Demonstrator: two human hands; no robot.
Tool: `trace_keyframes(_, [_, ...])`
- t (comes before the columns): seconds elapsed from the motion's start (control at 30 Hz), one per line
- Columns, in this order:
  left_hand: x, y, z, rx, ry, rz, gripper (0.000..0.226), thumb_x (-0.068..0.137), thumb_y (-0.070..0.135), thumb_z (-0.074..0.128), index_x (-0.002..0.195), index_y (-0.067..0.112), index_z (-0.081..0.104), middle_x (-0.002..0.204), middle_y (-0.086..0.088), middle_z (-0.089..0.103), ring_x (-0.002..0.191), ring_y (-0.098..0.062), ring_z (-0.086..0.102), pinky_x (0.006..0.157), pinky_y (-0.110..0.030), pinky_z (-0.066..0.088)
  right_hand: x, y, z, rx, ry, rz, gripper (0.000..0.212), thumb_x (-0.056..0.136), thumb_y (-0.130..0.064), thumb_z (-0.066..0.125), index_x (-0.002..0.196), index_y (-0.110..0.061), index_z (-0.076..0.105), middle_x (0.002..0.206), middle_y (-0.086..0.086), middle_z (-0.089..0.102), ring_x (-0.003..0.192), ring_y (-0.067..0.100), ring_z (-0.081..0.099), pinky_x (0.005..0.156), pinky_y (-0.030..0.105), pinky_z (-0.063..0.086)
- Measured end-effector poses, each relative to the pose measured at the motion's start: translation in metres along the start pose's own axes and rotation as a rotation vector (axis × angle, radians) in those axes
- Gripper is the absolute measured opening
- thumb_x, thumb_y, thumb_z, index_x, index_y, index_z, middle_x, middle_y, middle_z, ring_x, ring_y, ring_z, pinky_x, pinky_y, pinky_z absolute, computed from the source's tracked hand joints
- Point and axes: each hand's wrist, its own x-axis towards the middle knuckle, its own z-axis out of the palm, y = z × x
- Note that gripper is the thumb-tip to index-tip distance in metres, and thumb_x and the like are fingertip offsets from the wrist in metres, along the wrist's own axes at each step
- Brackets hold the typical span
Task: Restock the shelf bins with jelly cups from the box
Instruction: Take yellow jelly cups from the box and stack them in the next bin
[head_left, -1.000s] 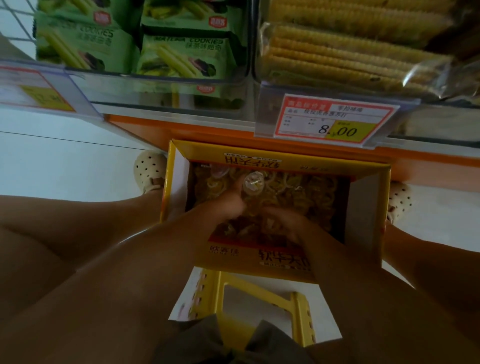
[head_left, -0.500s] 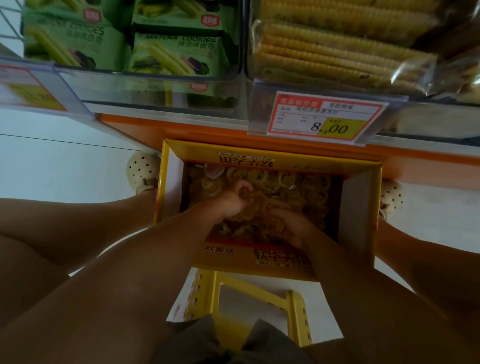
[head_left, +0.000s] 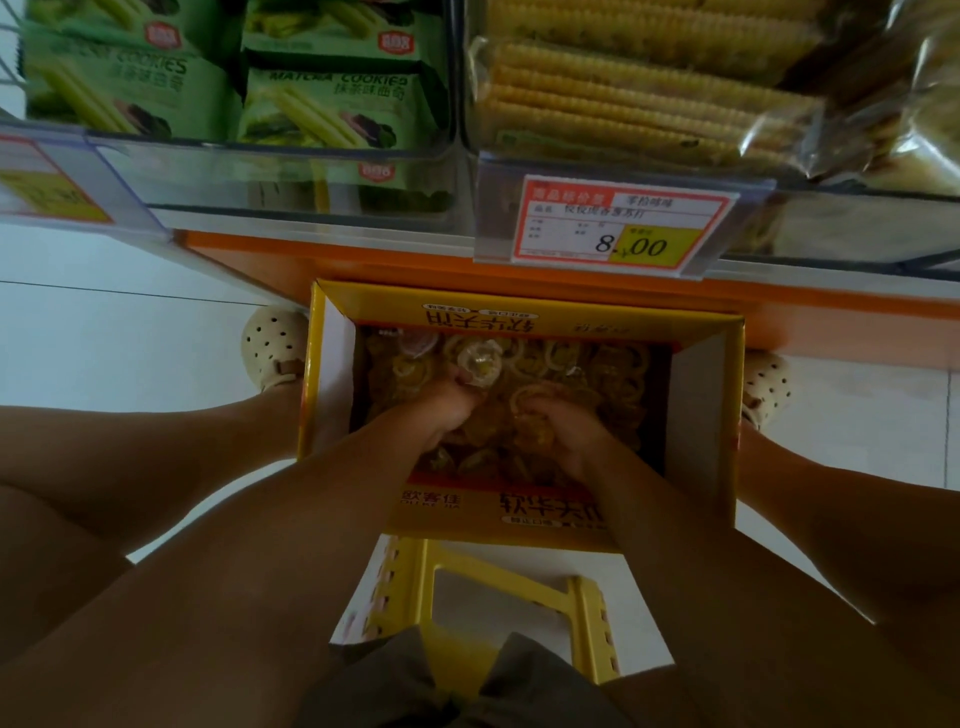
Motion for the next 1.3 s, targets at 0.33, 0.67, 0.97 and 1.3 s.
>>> trace_keyframes(0.33, [-0.004,-0.008,-0.001,0.076,-0.071,0.050,0.070,0.087,0.004,0.066,0.141,0.032,0.032,0.116,-0.002,0.052,0.102,-0.026,0.061,0.085,-0.049,0.057,0.010,-0.001,-0.006,-0.050,-0.015,0.026,0.041,0.092,-0.009,0.056,0.129,-0.024,0.048,0.116,0.008,0.063,0.093,0.022,0.067,0.073,0.039,0.058])
trace_keyframes(0.67, [-0.007,-0.017,-0.002,0.148,-0.100,0.118,0.072,0.086,0.010,0.069,0.147,0.031,0.035,0.142,-0.004,0.044,0.117,-0.024,0.054,0.097,-0.044,0.051,0.003,-0.008,-0.005,-0.193,-0.147,0.084,0.035,0.094,-0.013,0.047,0.128,-0.007,0.054,0.091,0.012,0.067,0.068,0.019,0.066,0.052,0.027,0.052])
trace_keyframes(0.97, [-0.012,-0.021,-0.003,0.278,-0.070,0.204,0.065,0.092,0.016,0.065,0.149,0.023,0.033,0.151,-0.008,0.036,0.132,-0.028,0.044,0.104,-0.036,0.044,0.008,-0.009,-0.008,-0.183,-0.164,0.075,0.031,0.092,-0.011,0.045,0.120,-0.005,0.056,0.083,0.012,0.067,0.059,0.017,0.066,0.053,0.027,0.053])
trace_keyframes(1.3, [-0.020,-0.027,-0.019,0.052,-0.066,0.162,0.073,0.081,0.014,0.076,0.139,0.036,0.039,0.131,-0.002,0.055,0.111,-0.022,0.059,0.089,-0.043,0.056,-0.021,0.003,0.007,-0.097,-0.289,0.081,0.028,0.097,-0.013,0.046,0.125,-0.014,0.049,0.100,0.013,0.064,0.069,0.023,0.066,0.051,0.026,0.051])
